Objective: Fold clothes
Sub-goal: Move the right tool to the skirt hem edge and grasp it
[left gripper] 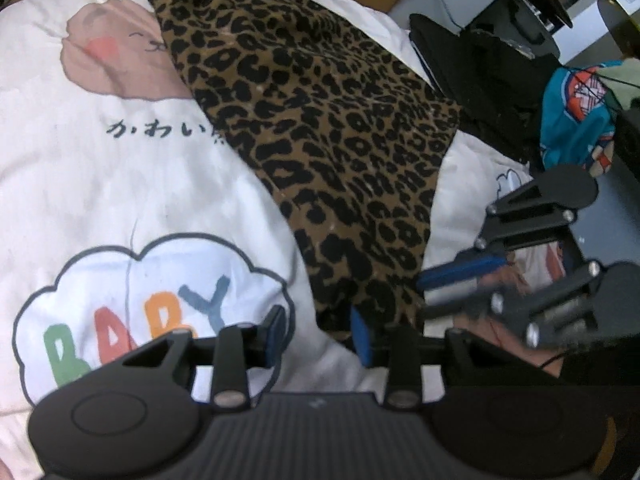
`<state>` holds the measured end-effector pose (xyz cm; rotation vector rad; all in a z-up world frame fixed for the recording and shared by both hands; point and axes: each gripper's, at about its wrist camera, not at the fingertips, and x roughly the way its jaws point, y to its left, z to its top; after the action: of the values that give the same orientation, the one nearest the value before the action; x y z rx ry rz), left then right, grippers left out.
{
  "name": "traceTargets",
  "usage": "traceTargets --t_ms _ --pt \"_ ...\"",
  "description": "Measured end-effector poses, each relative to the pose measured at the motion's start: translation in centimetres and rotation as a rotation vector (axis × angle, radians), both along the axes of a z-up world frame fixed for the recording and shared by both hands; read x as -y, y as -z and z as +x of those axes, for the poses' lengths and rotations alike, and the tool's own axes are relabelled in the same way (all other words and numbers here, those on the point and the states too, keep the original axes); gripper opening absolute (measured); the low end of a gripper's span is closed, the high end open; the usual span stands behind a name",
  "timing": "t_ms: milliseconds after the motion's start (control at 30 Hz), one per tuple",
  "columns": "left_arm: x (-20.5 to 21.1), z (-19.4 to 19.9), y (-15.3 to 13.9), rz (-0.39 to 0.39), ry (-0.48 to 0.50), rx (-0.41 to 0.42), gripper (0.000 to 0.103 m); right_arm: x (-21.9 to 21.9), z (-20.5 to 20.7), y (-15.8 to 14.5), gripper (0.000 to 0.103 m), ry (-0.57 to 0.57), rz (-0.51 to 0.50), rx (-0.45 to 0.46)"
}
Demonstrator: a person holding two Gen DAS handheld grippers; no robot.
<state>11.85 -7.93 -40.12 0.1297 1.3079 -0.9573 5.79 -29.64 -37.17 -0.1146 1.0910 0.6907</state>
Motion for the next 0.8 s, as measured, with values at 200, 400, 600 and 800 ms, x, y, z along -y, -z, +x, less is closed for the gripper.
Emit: traceTargets --t_ms 200,400,600,800 --pt "-0.2 -0.5 0.1 0.018 0.028 -0.018 0.038 -1.5 -1.0 0.8 0.047 -0.043 -0.045 0.022" --pt "-0.7 -0.7 0.3 0.022 0.007 -0.03 0.047 -3.0 -2.0 1.8 0.047 -0.103 -0.141 0.083" --pt "-0.8 -0.9 0.3 0.028 0.018 -0.011 0.052 -3.3 -2.5 2.3 0.028 -0.137 -0.188 0.144" --pt "0.3 -1.7 0.2 0.043 0.069 0.042 0.053 -1.3 -2.0 0.8 0.011 -0.062 -0.104 0.132"
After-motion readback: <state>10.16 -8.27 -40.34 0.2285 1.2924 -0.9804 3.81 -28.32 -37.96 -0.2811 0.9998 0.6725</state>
